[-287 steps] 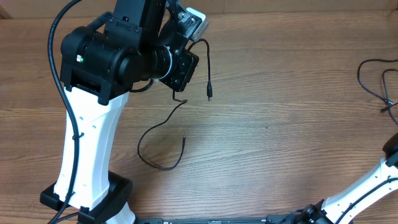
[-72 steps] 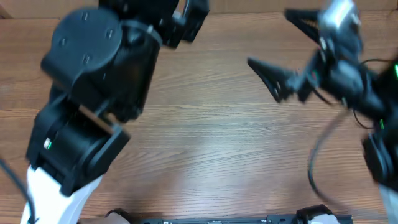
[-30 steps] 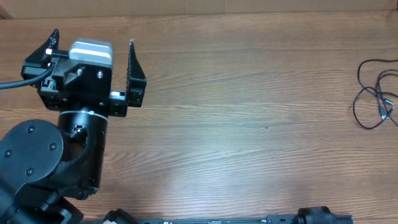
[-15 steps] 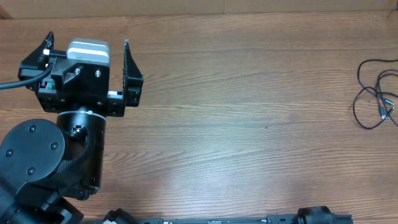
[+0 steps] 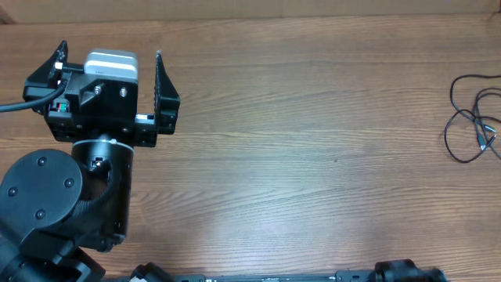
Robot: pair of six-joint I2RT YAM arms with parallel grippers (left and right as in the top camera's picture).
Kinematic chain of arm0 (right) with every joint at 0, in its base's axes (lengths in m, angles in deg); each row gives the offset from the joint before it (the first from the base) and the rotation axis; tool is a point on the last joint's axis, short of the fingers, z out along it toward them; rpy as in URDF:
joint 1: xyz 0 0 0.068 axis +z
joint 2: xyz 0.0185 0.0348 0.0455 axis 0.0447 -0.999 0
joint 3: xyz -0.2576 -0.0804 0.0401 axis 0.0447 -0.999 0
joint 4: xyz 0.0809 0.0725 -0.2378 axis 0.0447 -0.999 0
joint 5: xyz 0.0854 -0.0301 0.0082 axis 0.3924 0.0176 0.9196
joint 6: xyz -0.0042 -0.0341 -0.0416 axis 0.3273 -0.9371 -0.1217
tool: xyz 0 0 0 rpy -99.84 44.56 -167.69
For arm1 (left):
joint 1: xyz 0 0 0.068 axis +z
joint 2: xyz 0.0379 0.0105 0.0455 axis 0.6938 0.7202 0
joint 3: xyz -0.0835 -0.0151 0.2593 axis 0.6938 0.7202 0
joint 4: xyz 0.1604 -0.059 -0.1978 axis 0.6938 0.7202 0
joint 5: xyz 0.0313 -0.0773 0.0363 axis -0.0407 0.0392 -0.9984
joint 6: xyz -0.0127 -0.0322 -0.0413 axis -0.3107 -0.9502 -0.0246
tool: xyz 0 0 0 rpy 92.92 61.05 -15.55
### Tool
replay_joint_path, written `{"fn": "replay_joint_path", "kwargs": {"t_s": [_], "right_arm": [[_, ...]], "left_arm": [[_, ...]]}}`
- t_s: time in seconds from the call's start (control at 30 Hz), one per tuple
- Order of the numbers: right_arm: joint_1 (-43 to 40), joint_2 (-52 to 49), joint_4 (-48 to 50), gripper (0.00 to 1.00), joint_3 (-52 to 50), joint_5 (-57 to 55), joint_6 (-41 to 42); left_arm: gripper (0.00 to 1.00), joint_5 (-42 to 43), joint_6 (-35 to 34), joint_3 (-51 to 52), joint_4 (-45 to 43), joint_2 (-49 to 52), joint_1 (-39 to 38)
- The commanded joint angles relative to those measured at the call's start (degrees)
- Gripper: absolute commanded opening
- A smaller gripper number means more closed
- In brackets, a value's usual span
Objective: Untangle cables
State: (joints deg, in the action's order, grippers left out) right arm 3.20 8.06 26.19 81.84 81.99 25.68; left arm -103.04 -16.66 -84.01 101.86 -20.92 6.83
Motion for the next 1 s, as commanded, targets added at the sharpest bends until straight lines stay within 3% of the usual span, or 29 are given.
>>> {"fn": "replay_joint_path", "kwargs": {"t_s": [0.0,0.27,0.57,0.97], "right_arm": [[0.35,0.39,2.05,1.00,-2.45,-2.14,0.48],[0.33,0.39,-6.91,1.00,-2.60,5.77,0.42],[0.28,0.39,-10.97,1.00,-5.79,5.79,-0.42],[0.28,0.39,-52.74,1.00,-5.81,-2.95,-3.04]], "left_arm": [[1.00,-0.68,-0.17,0.11,0.83,-0.20,-0.04],[1.00,-0.68,-0.17,0.11,5.88,-0.20,-0.04],[1.00,-0.66,-0.17,0.11,5.70,-0.17,-0.04],[1.00,-0.48,-0.20,0.11,5.38,-0.17,-0.04]]}}
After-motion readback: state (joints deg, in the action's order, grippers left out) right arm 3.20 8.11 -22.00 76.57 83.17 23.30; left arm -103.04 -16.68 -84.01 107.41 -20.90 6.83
